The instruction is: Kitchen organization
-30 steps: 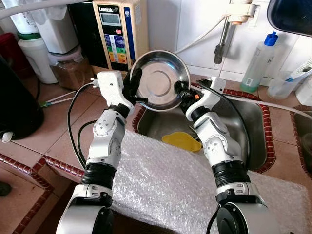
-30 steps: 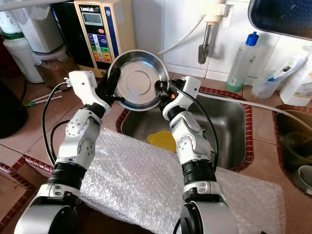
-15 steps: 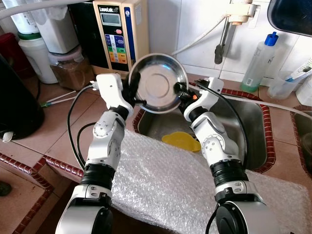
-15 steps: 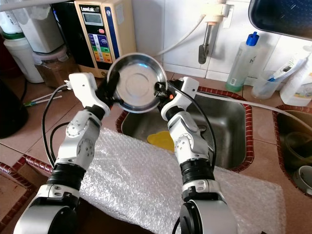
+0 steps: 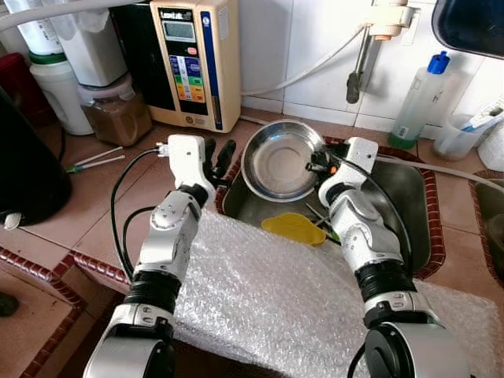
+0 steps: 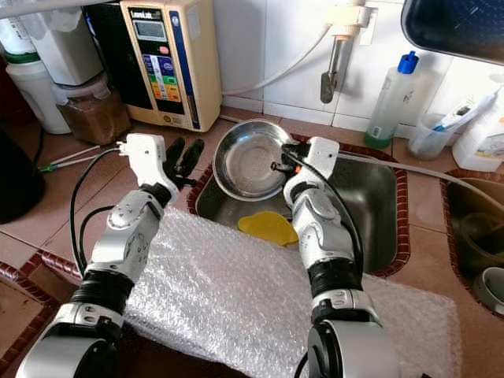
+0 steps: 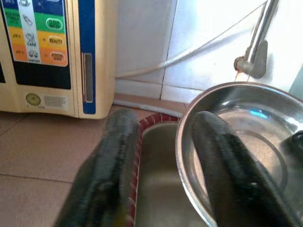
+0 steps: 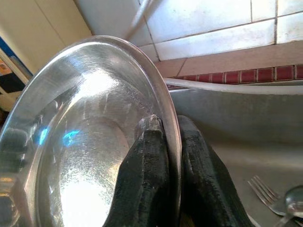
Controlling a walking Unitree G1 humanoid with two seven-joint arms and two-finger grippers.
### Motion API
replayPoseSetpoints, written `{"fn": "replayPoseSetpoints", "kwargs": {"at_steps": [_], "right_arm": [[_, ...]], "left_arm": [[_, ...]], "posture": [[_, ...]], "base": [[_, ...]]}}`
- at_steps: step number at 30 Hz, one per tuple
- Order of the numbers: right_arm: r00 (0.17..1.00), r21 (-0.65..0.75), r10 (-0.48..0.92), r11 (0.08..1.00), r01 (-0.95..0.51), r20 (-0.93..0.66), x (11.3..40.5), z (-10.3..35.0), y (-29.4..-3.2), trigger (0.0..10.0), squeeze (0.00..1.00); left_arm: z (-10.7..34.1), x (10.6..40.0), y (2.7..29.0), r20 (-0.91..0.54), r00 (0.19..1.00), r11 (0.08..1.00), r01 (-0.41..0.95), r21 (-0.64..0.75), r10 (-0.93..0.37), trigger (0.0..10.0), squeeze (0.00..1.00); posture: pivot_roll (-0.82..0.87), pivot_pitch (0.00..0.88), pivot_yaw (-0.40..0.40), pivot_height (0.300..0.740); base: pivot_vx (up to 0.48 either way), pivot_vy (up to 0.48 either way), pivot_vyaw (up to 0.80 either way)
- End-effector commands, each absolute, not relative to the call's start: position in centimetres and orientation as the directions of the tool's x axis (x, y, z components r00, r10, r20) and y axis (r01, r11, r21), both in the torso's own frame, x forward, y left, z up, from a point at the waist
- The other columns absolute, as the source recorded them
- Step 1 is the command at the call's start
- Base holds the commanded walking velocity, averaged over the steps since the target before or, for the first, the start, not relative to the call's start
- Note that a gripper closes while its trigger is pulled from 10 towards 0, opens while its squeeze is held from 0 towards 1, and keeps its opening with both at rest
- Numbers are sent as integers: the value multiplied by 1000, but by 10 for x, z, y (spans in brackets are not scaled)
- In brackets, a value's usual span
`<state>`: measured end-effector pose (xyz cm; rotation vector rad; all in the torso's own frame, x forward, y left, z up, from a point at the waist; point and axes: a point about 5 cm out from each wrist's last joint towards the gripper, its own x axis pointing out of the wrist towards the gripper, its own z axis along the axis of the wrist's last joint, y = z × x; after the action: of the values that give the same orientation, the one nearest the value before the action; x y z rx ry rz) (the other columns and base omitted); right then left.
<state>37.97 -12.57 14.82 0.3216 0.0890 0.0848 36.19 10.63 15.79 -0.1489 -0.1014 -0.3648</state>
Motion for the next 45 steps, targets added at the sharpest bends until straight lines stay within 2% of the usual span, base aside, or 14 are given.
{"fn": "replayPoseSetpoints", "kwargs": {"at_steps": [1, 10, 19, 22, 30, 31, 32, 33, 36, 37, 45], "right_arm": [[993, 284, 52, 959, -20, -104, 379, 141, -132, 0, 0], [967, 197, -110, 968, 156, -229, 376, 119, -157, 0, 0], [943, 171, -153, 962, 210, -296, 373, 107, -162, 0, 0], [935, 196, -147, 956, 218, -324, 372, 101, -161, 0, 0], [925, 243, -108, 948, 206, -364, 368, 92, -154, 0, 0], [923, 247, -103, 947, 204, -370, 368, 91, -153, 0, 192], [922, 254, -96, 946, 202, -374, 368, 91, -152, 0, 620], [922, 262, -92, 944, 201, -377, 368, 90, -152, 0, 1000], [922, 286, -73, 939, 192, -380, 368, 89, -150, 0, 1000], [921, 281, -78, 940, 196, -382, 367, 89, -151, 9765, 1000], [917, 293, -74, 935, 200, -391, 366, 88, -155, 10000, 1000]], "left_arm": [[149, 360, 110, 78, 928, 923, 372, -101, -365, 10000, 1000], [129, 352, 112, -26, 912, 912, 408, -44, -409, 10000, 1000], [123, 349, 115, -60, 908, 909, 416, -15, -416, 10000, 1000], [110, 345, 113, -142, 882, 892, 453, -15, -450, 10000, 1000], [103, 339, 107, -182, 841, 858, 513, -24, -509, 10000, 1000], [103, 338, 106, -189, 835, 853, 522, -25, -516, 10000, 1000], [102, 337, 106, -192, 830, 849, 529, -24, -523, 10000, 1000], [102, 337, 105, -195, 827, 846, 533, -24, -527, 10000, 1000], [101, 336, 104, -207, 813, 833, 553, -20, -545, 10000, 1000], [101, 335, 104, -204, 814, 834, 551, -23, -544, 10000, 1000], [101, 334, 98, -215, 799, 821, 571, -27, -562, 10000, 1000]], "posture": [[78, 0, 62, 740], [81, 0, 59, 740], [83, 0, 55, 740], [83, 0, 52, 740], [82, 0, 52, 740], [82, 0, 52, 740], [81, 0, 53, 740], [81, 0, 53, 740], [76, 0, 55, 740], [70, 0, 55, 740], [61, 0, 51, 740]], "base": [[0, 0, 0], [0, 0, 0], [0, 0, 0], [0, 0, 0], [0, 0, 0], [0, 0, 0], [0, 0, 0], [0, 0, 0], [0, 0, 0], [0, 0, 0], [0, 0, 0]]}}
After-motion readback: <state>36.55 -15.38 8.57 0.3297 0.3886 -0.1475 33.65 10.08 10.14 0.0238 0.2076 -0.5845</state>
